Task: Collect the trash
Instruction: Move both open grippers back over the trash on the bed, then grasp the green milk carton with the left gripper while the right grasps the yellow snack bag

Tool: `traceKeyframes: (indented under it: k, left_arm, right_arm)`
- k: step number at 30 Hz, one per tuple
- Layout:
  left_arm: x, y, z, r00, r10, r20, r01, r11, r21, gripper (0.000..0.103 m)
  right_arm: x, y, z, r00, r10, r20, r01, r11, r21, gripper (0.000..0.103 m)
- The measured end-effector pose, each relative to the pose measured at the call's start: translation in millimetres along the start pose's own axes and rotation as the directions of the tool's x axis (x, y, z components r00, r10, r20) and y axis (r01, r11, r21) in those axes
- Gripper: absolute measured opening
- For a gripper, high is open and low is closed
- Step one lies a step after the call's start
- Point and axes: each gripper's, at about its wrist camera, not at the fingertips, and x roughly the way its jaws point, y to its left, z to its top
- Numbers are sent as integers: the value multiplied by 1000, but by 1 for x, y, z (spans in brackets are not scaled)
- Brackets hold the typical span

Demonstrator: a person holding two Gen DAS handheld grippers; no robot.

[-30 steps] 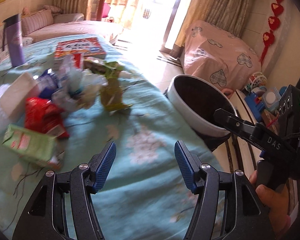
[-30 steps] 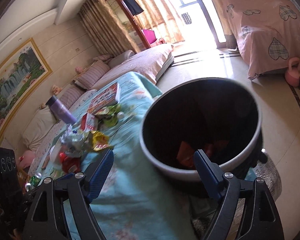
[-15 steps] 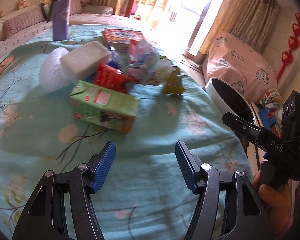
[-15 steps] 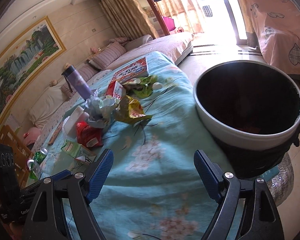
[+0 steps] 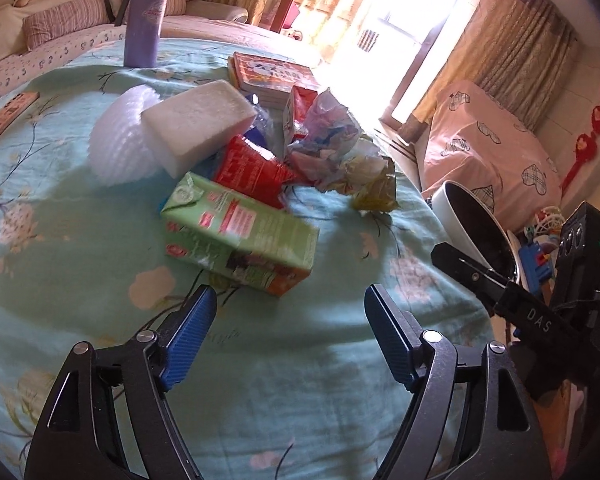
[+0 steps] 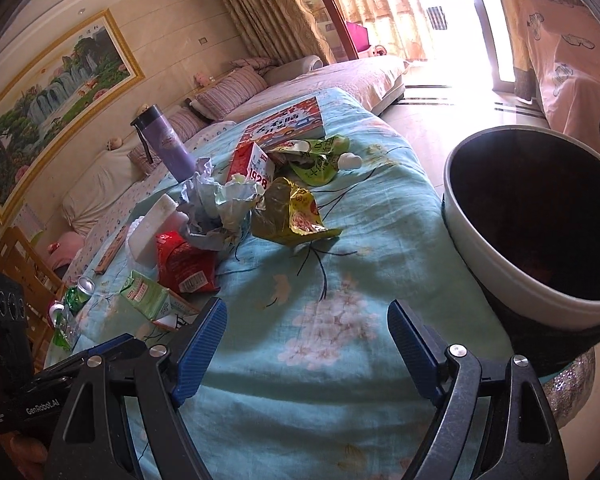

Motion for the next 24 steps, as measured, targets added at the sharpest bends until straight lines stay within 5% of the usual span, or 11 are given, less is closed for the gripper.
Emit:
traceKeyframes:
  k: [13, 15, 19, 24]
  left_arm:
    - [34, 20, 21, 988, 154, -22, -156, 983, -99, 79]
    - [31, 25, 19, 987, 159, -13, -159, 983, -95, 73]
    - [20, 31, 16, 991, 136, 1, -135, 989, -57, 37]
    - [8, 30, 8, 991, 135, 19, -135, 991, 2, 32]
  right_arm:
    - [46, 2, 40, 1000, 1, -23, -2, 998, -56, 79]
    - [57, 7, 44, 999, -13, -34, 11, 997, -81, 68]
    - [69, 6, 43, 997, -36, -71, 30, 995, -91, 11]
    - [47, 4, 30, 999, -35, -37, 32, 996, -88, 3]
